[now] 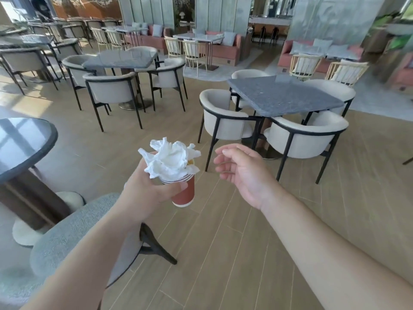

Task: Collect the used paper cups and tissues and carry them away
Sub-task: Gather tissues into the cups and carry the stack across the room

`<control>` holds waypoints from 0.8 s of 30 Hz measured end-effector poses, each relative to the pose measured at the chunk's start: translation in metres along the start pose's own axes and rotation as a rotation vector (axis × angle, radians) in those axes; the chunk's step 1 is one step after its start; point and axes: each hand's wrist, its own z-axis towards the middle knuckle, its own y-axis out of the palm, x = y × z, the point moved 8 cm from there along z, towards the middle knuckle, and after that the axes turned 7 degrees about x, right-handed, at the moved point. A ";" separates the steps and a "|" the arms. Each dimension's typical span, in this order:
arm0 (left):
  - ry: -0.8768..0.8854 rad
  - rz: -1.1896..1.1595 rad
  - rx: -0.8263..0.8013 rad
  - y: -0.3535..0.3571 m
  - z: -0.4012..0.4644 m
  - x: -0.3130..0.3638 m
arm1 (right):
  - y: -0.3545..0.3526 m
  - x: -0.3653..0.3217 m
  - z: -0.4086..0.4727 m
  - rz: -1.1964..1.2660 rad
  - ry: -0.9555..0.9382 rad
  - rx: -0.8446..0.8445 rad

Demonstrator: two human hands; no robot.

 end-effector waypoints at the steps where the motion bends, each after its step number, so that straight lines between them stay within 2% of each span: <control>1: 0.001 -0.008 -0.015 -0.009 0.021 -0.002 | 0.011 -0.002 0.016 -0.002 -0.007 0.013; 11: 0.063 0.005 -0.086 -0.057 0.183 -0.011 | 0.078 -0.008 0.134 0.006 -0.038 0.111; 20: 0.068 0.023 -0.153 -0.040 0.309 -0.034 | 0.083 0.005 0.264 0.051 -0.014 0.147; 24: 0.068 0.035 -0.133 -0.031 0.384 -0.038 | 0.090 0.011 0.343 0.064 0.005 0.116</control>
